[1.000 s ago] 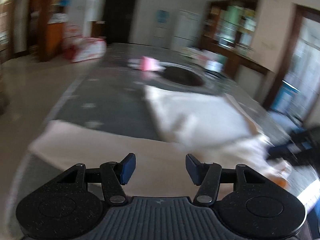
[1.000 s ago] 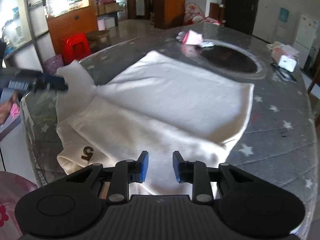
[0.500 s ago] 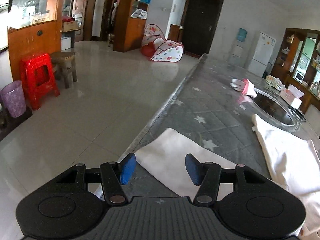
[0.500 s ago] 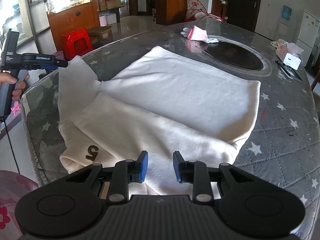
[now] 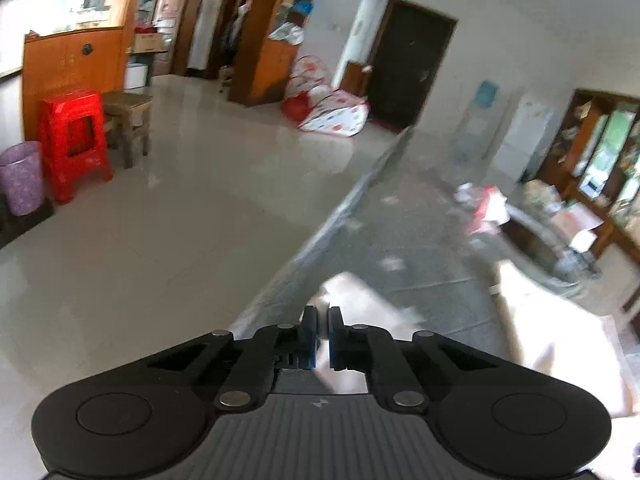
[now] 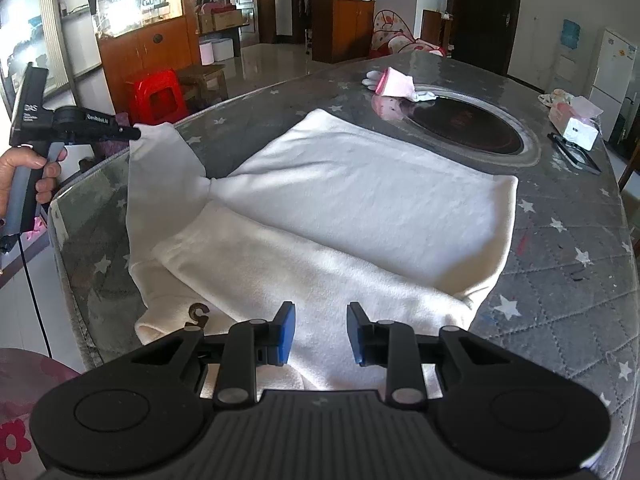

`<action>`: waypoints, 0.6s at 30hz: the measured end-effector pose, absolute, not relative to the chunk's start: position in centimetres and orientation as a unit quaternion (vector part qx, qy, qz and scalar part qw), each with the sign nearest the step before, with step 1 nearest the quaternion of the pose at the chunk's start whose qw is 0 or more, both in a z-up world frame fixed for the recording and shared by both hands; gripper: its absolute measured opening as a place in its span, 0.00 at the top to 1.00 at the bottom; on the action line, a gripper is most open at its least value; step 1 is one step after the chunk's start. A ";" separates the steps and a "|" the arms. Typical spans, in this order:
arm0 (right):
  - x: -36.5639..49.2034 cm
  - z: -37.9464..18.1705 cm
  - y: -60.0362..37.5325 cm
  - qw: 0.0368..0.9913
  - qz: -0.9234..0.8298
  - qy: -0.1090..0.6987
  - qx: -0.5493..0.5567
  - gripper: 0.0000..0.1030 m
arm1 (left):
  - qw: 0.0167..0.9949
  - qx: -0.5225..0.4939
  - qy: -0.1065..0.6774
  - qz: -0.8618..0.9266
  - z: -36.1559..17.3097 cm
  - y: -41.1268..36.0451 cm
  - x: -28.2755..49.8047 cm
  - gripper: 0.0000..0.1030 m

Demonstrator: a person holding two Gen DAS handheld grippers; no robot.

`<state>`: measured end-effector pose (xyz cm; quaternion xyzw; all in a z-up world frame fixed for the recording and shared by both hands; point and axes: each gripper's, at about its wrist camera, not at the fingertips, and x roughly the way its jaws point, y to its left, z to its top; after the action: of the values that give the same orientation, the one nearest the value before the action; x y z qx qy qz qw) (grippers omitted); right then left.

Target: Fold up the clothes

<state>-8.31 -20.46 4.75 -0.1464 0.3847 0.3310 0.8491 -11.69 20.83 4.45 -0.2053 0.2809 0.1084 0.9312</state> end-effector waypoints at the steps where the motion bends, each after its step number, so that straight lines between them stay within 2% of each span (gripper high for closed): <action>1: -8.3 4.9 -20.5 0.851 0.330 0.383 -0.145 0.73 | 0.933 -0.213 0.276 0.088 5.1 20.3 -11.8 0.95; 12: -8.4 5.8 -22.2 0.868 0.312 0.366 -0.123 0.73 | 0.932 -0.202 0.245 -0.176 11.5 8.9 -11.2 0.95; 18: -8.1 6.2 -24.1 0.880 0.286 0.365 -0.100 0.73 | 0.908 -0.162 0.252 -0.291 11.5 2.7 -11.0 0.95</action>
<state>-8.06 -24.06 6.24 -0.0999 0.3645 0.2861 0.8805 -10.99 2.69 11.49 -0.1624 0.2522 -0.2915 0.9083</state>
